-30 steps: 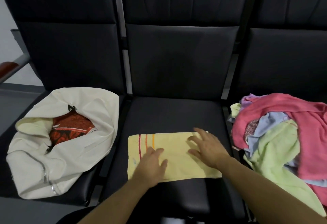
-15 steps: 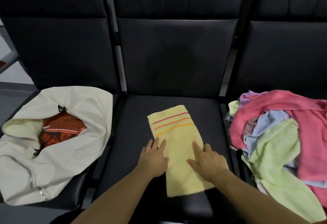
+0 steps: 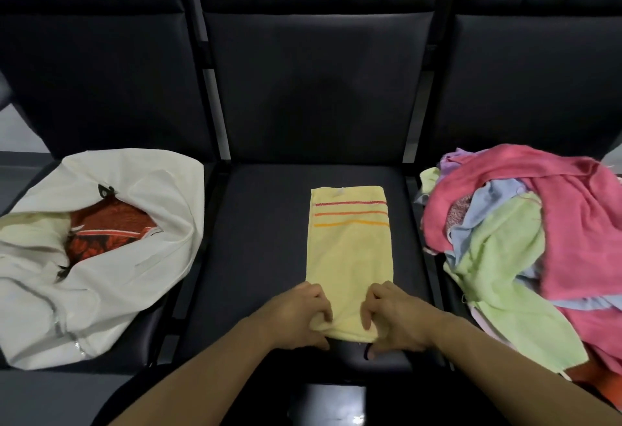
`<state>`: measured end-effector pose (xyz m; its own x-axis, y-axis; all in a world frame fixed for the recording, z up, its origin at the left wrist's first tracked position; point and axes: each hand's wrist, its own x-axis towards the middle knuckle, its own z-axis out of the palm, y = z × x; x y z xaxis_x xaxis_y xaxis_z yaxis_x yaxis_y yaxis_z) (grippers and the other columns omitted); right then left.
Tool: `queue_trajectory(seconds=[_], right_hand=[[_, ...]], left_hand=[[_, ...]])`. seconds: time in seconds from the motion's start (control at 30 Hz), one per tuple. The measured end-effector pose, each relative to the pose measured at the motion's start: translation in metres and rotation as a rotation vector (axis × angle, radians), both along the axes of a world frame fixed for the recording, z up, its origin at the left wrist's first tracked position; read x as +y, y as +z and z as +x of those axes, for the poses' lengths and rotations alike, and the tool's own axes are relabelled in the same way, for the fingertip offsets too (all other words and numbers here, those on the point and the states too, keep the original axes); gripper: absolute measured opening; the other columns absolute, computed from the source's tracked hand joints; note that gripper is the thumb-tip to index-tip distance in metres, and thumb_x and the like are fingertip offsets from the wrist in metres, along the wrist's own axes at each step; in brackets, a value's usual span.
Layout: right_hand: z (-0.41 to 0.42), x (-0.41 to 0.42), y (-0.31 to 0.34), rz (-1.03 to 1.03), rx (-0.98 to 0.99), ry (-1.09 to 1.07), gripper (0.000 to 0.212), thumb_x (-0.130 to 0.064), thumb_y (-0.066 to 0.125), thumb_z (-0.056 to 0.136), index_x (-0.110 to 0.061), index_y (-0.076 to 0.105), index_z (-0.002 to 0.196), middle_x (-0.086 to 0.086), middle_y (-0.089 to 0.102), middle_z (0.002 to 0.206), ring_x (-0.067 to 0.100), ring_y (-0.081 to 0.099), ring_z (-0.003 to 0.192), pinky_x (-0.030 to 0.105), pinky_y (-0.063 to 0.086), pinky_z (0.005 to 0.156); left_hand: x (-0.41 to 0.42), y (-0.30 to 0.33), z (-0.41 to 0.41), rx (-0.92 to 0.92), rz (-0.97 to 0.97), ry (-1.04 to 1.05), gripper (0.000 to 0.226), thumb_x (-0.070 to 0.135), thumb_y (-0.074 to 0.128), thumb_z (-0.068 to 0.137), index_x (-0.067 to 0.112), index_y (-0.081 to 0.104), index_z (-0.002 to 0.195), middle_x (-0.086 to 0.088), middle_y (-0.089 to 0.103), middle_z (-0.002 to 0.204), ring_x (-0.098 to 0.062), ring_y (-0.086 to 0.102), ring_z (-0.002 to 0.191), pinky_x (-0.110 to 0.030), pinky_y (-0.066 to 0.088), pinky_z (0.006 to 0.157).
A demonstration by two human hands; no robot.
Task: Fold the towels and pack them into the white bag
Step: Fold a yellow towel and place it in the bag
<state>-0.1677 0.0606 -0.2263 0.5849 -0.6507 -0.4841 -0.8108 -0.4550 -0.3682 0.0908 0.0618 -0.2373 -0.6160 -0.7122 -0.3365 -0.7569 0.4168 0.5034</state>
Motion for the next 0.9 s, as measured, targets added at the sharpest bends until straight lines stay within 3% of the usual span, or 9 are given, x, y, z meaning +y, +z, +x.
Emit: queue_trajectory(seconds=[0.1, 0.3, 0.47, 0.53, 0.67, 0.77, 0.9], right_hand=[[0.002, -0.005, 0.0, -0.036, 0.128, 0.117, 0.054, -0.043, 0.083, 0.069, -0.023, 0.053, 0.11, -0.002, 0.041, 0.12, 0.02, 0.036, 0.11, 0.031, 0.039, 0.087], [-0.007, -0.016, 0.001, -0.044, -0.007, 0.128, 0.023, -0.027, 0.071, 0.08, -0.018, 0.06, 0.098, -0.007, 0.047, 0.101, 0.02, 0.049, 0.1, 0.026, 0.033, 0.075], [-0.029, -0.025, 0.013, 0.03, -0.242, -0.295, 0.016, -0.028, 0.073, 0.083, -0.031, 0.057, 0.08, -0.012, 0.06, 0.075, 0.002, 0.054, 0.069, 0.015, 0.042, 0.067], [-0.038, -0.032, 0.02, 0.106, -0.452, -0.521, 0.013, -0.019, 0.075, 0.086, -0.027, 0.066, 0.085, -0.006, 0.068, 0.079, -0.002, 0.059, 0.071, 0.022, 0.049, 0.074], [-0.041, -0.041, 0.034, 0.176, -0.741, -0.799, 0.005, -0.015, 0.075, 0.09, -0.012, 0.075, 0.094, -0.007, 0.07, 0.076, 0.001, 0.062, 0.072, 0.017, 0.047, 0.072], [-0.039, -0.043, 0.04, 0.184, -0.808, -0.896, 0.015, -0.029, 0.077, 0.087, -0.015, 0.078, 0.091, 0.003, 0.063, 0.073, 0.012, 0.054, 0.071, 0.025, 0.043, 0.07], [-0.036, -0.04, 0.047, 0.224, -0.805, -0.809, 0.019, -0.029, 0.073, 0.09, -0.012, 0.072, 0.084, -0.002, 0.041, 0.06, 0.009, 0.036, 0.056, 0.019, 0.032, 0.054]], left_hand=[[-0.007, 0.004, -0.005, -0.096, -0.068, -0.058, 0.029, 0.038, 0.072, 0.088, 0.03, 0.062, 0.115, 0.013, 0.05, 0.122, -0.007, 0.043, 0.118, -0.032, 0.046, 0.092], [-0.01, 0.006, -0.011, -0.148, -0.091, -0.078, 0.027, 0.03, 0.051, 0.098, 0.026, 0.057, 0.124, 0.007, 0.054, 0.126, -0.013, 0.046, 0.12, -0.036, 0.046, 0.095], [-0.022, 0.002, -0.003, 0.081, 0.13, 0.271, 0.023, 0.043, 0.053, 0.099, 0.036, 0.06, 0.12, 0.014, 0.061, 0.12, -0.007, 0.057, 0.107, -0.03, 0.047, 0.097], [-0.032, 0.007, -0.001, 0.205, 0.167, 0.401, 0.027, 0.047, 0.059, 0.098, 0.035, 0.066, 0.122, 0.018, 0.066, 0.121, -0.002, 0.06, 0.111, -0.026, 0.047, 0.101], [-0.044, 0.035, 0.001, 0.537, 0.265, 0.619, 0.018, 0.038, 0.075, 0.09, 0.026, 0.078, 0.104, 0.015, 0.077, 0.092, 0.0, 0.069, 0.082, -0.018, 0.052, 0.08], [-0.044, 0.052, 0.001, 0.645, 0.255, 0.707, 0.015, 0.034, 0.074, 0.091, 0.021, 0.079, 0.098, 0.01, 0.078, 0.087, -0.003, 0.071, 0.079, -0.016, 0.051, 0.076], [-0.039, 0.063, 0.0, 0.629, 0.332, 0.645, 0.018, 0.03, 0.071, 0.094, 0.013, 0.078, 0.092, 0.01, 0.069, 0.067, 0.0, 0.06, 0.06, -0.016, 0.048, 0.06]])
